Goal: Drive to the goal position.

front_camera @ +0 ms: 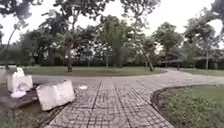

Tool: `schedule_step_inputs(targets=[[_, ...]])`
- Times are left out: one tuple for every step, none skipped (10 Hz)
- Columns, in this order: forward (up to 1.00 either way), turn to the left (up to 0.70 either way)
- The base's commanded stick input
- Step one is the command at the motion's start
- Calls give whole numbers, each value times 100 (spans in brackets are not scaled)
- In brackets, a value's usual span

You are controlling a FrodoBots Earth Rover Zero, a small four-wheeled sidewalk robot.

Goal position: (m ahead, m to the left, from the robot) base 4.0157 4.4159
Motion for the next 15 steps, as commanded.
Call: schedule_step_inputs(targets=[[100,0],[100,0],[100,27],[100,19],[100,5],[100,0],[100,0],[100,23],[100,20],[100,0],[100,0],[100,0],[100,0],[100,0],[100,0]])
